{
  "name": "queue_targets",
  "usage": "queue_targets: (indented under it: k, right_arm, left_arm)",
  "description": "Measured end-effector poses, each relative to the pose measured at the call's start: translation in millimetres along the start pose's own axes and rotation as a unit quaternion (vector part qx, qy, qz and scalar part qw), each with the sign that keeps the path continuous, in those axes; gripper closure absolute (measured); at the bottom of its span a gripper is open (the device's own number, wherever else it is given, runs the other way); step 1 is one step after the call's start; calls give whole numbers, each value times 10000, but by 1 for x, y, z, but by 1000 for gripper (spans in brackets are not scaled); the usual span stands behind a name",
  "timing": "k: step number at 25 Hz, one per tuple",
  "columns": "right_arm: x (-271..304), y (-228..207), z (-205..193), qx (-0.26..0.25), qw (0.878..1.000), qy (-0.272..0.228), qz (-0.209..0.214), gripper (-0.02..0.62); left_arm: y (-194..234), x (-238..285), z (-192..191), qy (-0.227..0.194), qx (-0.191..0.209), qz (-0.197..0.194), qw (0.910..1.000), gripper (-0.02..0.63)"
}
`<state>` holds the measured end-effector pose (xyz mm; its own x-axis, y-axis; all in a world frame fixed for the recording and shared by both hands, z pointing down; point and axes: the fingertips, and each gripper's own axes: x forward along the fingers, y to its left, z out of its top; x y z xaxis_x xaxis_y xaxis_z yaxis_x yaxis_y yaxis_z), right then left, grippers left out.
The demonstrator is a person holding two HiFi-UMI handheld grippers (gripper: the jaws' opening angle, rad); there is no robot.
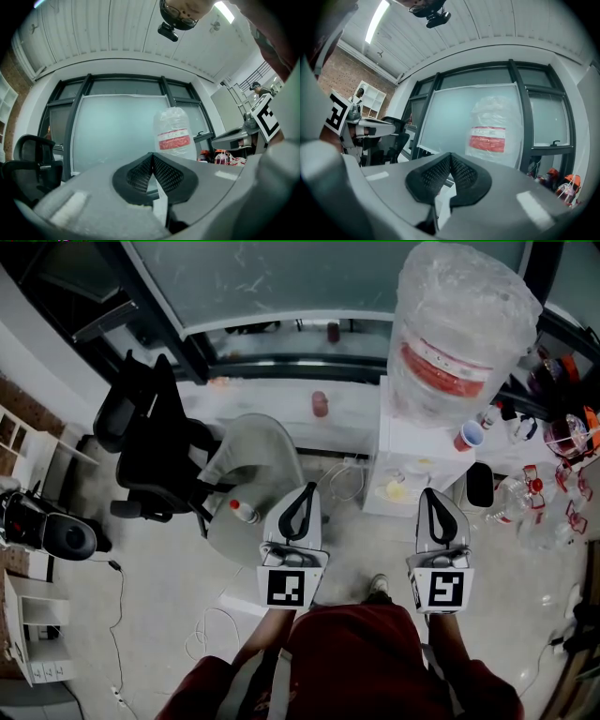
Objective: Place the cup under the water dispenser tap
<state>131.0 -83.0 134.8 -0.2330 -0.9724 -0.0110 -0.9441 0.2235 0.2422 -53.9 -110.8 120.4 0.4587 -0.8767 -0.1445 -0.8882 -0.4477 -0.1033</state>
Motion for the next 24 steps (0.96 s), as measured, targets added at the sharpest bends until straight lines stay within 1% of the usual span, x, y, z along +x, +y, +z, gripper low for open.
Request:
queue_targets:
  k: [4, 7, 10, 13, 18, 24]
  right_arm:
    - [-3, -6, -4, -9, 10000, 37, -59, 594]
    - [-5, -10, -6, 85, 9999, 78, -111, 595]
    - [-7, -13, -13, 35, 9998, 153, -119, 594]
    - [-9, -16, -18, 43, 9997, 204, -129, 594]
    - [-16, -24, -16, 51, 9996, 68, -262, 594]
    - [-15, -35, -16, 201, 9993, 76, -318, 594]
  left_arm:
    - [-2, 0, -3, 57, -9, 6, 10000, 604]
    - [-5, -1, -4, 68, -11, 11, 10000, 604]
    - [-8, 0, -5, 95, -24, 2, 10000, 604]
    - [-12, 1, -7, 132, 34, -32, 9999, 604]
    - [-17, 2, -12, 193, 23, -39, 9998, 604]
    - [-26, 10, -11, 165, 15, -60, 9998, 604]
